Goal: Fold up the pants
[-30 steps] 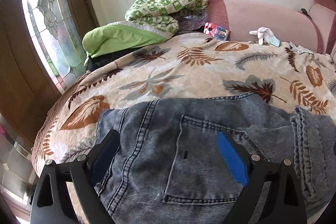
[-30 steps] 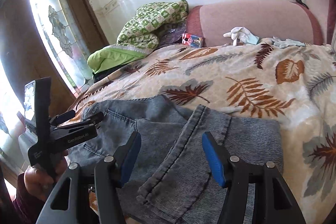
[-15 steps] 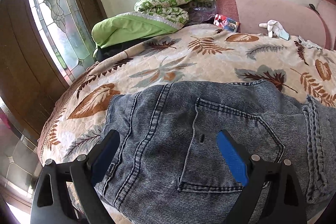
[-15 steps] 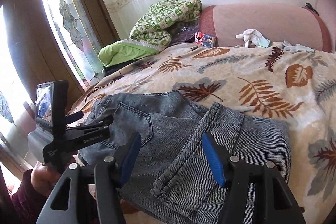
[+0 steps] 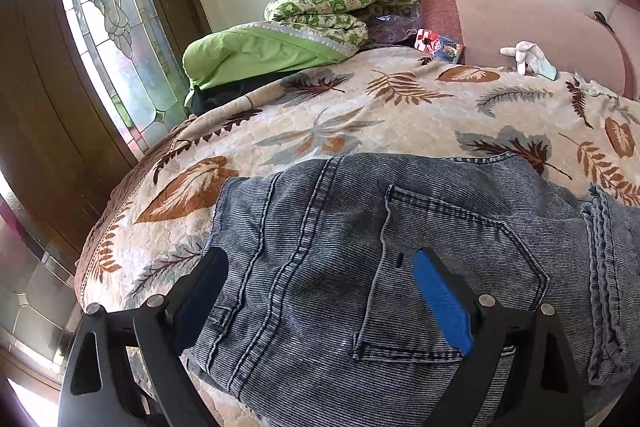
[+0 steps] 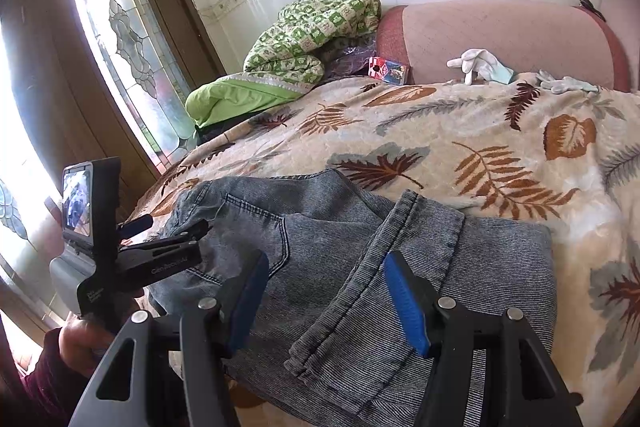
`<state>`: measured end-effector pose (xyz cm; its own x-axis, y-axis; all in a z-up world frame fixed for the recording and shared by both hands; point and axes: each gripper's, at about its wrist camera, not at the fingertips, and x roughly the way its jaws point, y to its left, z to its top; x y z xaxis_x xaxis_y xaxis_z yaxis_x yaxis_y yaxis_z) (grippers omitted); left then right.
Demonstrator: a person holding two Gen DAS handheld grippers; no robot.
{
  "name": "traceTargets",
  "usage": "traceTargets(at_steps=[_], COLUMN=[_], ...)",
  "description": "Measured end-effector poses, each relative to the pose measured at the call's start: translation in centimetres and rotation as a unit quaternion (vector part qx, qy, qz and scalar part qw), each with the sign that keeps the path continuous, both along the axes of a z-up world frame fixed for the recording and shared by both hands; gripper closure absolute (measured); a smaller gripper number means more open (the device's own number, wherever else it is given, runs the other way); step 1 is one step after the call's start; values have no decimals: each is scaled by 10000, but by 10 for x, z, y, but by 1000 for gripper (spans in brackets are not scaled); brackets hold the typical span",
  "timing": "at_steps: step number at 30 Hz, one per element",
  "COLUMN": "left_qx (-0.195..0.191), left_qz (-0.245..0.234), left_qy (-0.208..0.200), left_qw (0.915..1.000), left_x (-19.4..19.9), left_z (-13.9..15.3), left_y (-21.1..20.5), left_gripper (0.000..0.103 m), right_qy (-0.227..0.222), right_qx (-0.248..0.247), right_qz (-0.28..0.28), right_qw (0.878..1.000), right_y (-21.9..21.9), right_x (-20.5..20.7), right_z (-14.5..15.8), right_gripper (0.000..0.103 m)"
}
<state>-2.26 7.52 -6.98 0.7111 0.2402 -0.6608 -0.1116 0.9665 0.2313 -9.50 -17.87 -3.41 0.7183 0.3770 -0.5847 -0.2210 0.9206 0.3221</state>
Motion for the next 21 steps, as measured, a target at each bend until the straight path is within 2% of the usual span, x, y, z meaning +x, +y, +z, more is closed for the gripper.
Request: traceTargets(at_steps=[9,14,18,21], left_qx=[-67,-336,-956,-1671], left_qz=[252,611,1120,1493], left_qy=[-62,-268,-429,-379], left_qw=[9996,9972,9882,9738], left_x=[-9,-20,-29,-34], left_z=[1,8,15,13], left_y=[21,42,77,110], left_gripper=[9,9,9,9], right_qy=[3,-38,-71,-81], right_qx=[72,79,130,186], right_qz=[29,33,-5,-30], right_qw=[10000,10000,9999,9998], right_y=[-1,-1,-4,-7], right_x=[1,-2,-3,-4], right_z=[1,3,5,6], right_gripper=[39,39,39,39])
